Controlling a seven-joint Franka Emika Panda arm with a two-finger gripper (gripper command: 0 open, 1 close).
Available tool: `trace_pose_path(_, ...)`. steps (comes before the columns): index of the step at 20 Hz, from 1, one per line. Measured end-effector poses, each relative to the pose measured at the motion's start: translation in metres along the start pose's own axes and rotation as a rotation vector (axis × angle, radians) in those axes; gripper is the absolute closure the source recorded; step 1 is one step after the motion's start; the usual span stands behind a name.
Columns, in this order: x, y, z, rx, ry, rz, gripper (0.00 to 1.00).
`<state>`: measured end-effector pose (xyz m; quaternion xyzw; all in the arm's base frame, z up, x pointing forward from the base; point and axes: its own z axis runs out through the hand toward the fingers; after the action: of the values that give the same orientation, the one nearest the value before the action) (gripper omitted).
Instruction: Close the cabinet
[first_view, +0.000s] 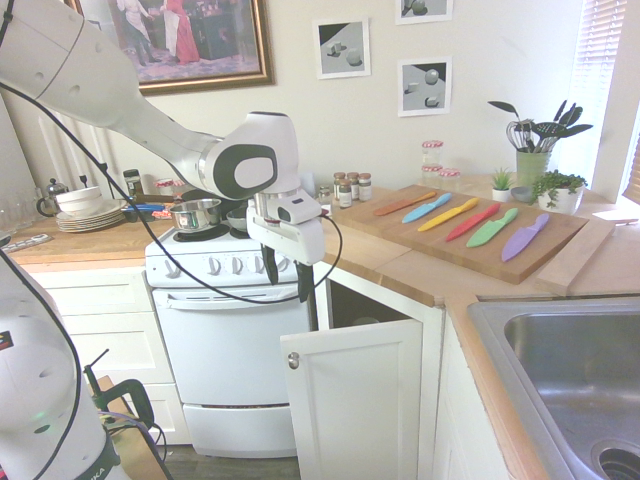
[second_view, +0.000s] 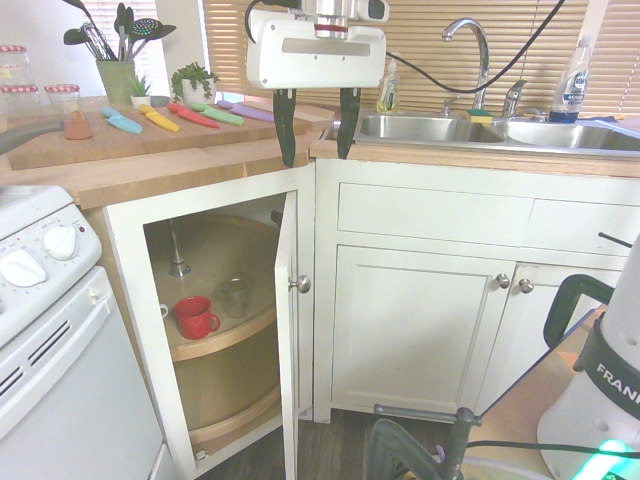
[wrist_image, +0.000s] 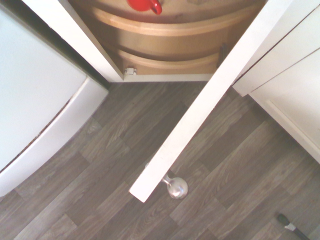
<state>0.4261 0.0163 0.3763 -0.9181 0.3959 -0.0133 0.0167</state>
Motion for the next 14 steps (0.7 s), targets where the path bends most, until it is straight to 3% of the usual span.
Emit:
trace_pose_path(5, 0.001, 0.006, 0.011, -0.007, 0.009, -0.019, 0.00)
trace_pose_path(14, -0.004, 0.025, 0.082, -0.005, 0.081, -0.221, 0.00)
